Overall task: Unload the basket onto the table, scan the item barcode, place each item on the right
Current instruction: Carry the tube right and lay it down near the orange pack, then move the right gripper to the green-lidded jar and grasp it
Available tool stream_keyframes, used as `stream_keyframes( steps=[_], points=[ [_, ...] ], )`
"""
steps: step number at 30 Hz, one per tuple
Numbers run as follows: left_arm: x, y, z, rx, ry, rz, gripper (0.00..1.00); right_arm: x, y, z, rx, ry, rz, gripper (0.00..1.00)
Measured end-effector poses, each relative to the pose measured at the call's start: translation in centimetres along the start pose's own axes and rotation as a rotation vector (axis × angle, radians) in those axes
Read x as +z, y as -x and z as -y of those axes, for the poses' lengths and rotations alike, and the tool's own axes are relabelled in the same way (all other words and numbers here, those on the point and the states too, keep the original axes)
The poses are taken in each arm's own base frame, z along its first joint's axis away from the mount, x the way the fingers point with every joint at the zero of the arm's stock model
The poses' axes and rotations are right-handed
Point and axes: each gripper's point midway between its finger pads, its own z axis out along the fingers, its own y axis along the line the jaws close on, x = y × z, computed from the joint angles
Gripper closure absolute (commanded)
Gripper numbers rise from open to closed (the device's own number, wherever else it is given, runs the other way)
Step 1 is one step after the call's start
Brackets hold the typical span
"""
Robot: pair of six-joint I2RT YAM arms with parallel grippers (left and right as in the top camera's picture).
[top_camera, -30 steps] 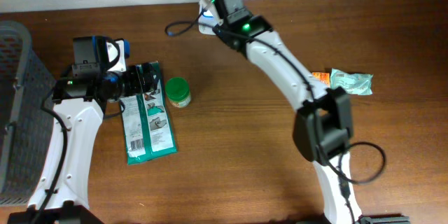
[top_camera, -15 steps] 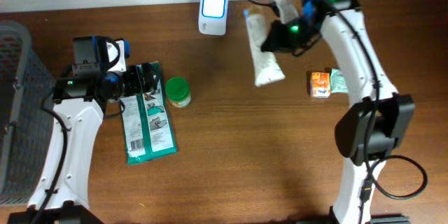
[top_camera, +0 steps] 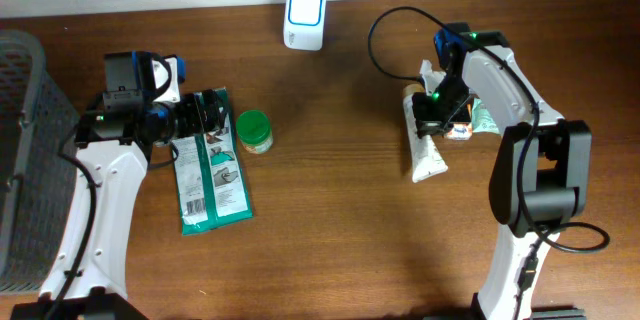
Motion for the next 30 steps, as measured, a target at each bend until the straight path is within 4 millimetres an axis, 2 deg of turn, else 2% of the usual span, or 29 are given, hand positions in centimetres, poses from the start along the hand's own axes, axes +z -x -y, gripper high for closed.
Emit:
stream_keyframes(
  steps=[5,7,10,11,13,17,19,21,22,24,26,28,30],
  points=[
    [0.0,0.0,0.0,0.000,0.000,0.000,0.01,-0.1,-0.4,4.8,0.143,-0.176,-0.001,0.96],
    [0.0,0.0,0.0,0.000,0.000,0.000,0.01,-0.3,-0.5,5.9,0.174,-0.209,0.004,0.84],
    [0.0,0.0,0.0,0.000,0.000,0.000,0.01,-0.5,-0.7,7.0,0.204,-0.246,0.002,0.46],
    [0.0,0.0,0.0,0.000,0.000,0.000,0.01,-0.6,-0.8,7.4,0.212,-0.256,0.000,0.40],
    [0.0,0.0,0.0,0.000,0.000,0.000,0.01,-0.6,-0.8,7.7,0.217,-0.260,-0.001,0.34],
    [0.0,0.0,0.0,0.000,0.000,-0.001,0.01,-1.1,-1.4,7.2,0.222,-0.239,-0.027,0.31],
    [0.0,0.0,0.0,0.000,0.000,0.000,0.01,-2.8,-0.2,6.2,0.208,-0.203,0.012,0.28],
    [0.0,0.0,0.0,0.000,0.000,0.000,0.01,-5.2,1.3,4.8,0.182,-0.177,0.073,0.15],
    [0.0,0.0,0.0,0.000,0.000,-0.001,0.01,-5.8,1.8,4.2,0.173,-0.171,0.092,0.12],
    [0.0,0.0,0.0,0.000,0.000,-0.001,0.01,-7.6,3.3,1.7,0.111,-0.156,0.162,0.01],
    [0.0,0.0,0.0,0.000,-0.001,-0.001,0.01,-8.5,4.5,-2.0,0.023,-0.132,0.220,0.02],
    [0.0,0.0,0.0,0.000,0.000,-0.001,0.01,-8.6,6.4,-6.7,-0.076,-0.070,0.314,0.02],
    [0.0,0.0,0.0,0.000,0.000,0.000,0.01,-8.7,7.5,-10.5,-0.152,-0.021,0.379,0.02]
  ],
)
